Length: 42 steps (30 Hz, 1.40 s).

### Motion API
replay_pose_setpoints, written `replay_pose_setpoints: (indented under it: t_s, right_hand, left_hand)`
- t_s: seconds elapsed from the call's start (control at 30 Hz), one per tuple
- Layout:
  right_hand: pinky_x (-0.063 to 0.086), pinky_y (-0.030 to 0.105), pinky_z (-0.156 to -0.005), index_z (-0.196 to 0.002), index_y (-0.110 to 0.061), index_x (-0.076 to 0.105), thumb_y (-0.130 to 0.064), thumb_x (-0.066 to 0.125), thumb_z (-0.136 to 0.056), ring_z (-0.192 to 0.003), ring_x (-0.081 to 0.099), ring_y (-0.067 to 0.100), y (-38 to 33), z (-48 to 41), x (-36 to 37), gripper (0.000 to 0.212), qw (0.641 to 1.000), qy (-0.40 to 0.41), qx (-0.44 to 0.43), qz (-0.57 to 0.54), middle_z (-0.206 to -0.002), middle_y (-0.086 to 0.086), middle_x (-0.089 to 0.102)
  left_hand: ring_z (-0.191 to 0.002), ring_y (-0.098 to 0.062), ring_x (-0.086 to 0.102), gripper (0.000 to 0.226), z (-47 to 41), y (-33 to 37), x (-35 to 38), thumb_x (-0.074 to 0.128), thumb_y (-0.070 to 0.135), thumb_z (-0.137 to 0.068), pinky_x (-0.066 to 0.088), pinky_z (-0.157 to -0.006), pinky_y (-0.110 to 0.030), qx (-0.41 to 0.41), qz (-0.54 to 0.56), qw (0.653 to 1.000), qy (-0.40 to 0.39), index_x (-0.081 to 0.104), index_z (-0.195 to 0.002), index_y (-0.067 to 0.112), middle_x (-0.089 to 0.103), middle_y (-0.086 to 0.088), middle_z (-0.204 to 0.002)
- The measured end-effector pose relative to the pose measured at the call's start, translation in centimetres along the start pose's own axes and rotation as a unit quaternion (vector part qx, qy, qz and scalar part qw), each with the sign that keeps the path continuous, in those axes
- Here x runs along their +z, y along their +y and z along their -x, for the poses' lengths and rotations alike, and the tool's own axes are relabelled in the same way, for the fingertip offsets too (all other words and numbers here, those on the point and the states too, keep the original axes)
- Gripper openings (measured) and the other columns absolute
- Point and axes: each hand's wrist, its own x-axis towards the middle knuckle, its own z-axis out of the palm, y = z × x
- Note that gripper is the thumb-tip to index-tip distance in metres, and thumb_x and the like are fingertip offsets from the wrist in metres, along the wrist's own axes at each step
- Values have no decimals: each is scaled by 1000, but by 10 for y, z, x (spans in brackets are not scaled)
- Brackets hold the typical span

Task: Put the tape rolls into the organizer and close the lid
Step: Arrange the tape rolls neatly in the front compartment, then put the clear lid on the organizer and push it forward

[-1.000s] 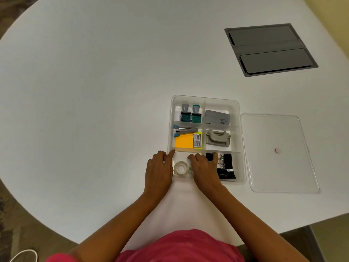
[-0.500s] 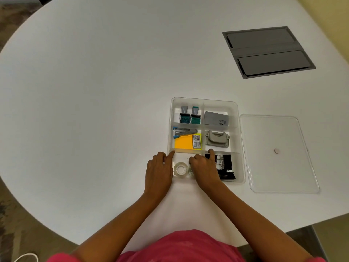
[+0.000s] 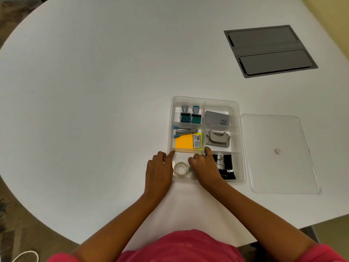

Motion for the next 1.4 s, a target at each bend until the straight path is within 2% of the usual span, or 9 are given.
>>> replay_pose_setpoints:
  t_s: [0.23,0.33,0.4,0.5,0.6,0.7,0.87,1.03,1.4]
  right_hand:
    - [13,49,-115,-115,-12,56,-3,60,-87,-103,61,26,-1,10,-10,30,998,10,31,-56,-113,9,63]
    - [26,54,-107,-107,-13,65,2,75,-71,-98,66,27,3,29,-24,40,987,103,57,-107,-105,8,70]
    - [36,53,-98,-96,-12,70,5,80,-63,-87,69,27,8,36,-32,38,966,188,84,-155,-94,8,73]
    - [29,41,-90,-94,-10,69,5,71,-75,-85,66,26,21,44,-35,24,935,265,132,-196,-93,8,72]
    - [29,36,-86,-97,-8,68,4,66,-82,-85,64,26,42,53,-26,19,899,291,215,-246,-95,9,70]
    - [47,47,-80,-96,-2,65,8,62,-83,-77,63,30,64,68,-10,17,848,305,310,-303,-90,17,67]
    - [47,39,-62,-90,6,62,5,53,-91,-74,60,37,83,86,19,9,831,217,411,-306,-83,28,63]
    - [49,41,-68,-95,8,61,4,62,-85,-84,60,40,87,98,38,11,842,124,425,-309,-92,29,63]
    - [41,36,-63,-88,7,56,8,57,-83,-78,59,38,86,104,49,5,856,106,426,-274,-86,28,62]
  left_hand:
    - [-80,-27,55,36,1,1,4,62,12,-87,51,-65,-36,1,27,1000,10,55,-122,14,60,-11,-95]
    - [-88,-23,53,20,-1,3,7,49,28,-95,41,-71,-27,-59,57,997,17,54,-113,20,56,-5,-98]
    - [-96,-28,50,31,-1,2,4,49,17,-94,44,-77,-33,-13,23,1000,-6,51,-125,20,54,-11,-110]
    - [-105,-36,47,48,6,-5,-1,50,6,-90,45,-85,-44,23,6,1000,-5,46,-134,24,49,-17,-120]
    - [-105,-23,45,43,14,-11,0,48,13,-94,44,-85,-31,-10,70,997,15,46,-135,26,49,-11,-121]
    - [-106,-17,46,42,20,-14,1,50,16,-95,43,-86,-26,-3,96,995,32,45,-136,19,51,-8,-123]
    - [-108,-14,46,43,22,-14,2,54,20,-93,40,-90,-25,-33,128,991,30,44,-134,17,53,-5,-123]
    - [-102,-10,45,42,23,-13,4,54,19,-93,39,-88,-22,-31,125,991,35,44,-134,15,56,-5,-117]
    - [-103,-7,43,38,29,-2,7,39,15,-99,39,-91,-23,-39,173,984,35,39,-137,17,53,-2,-119]
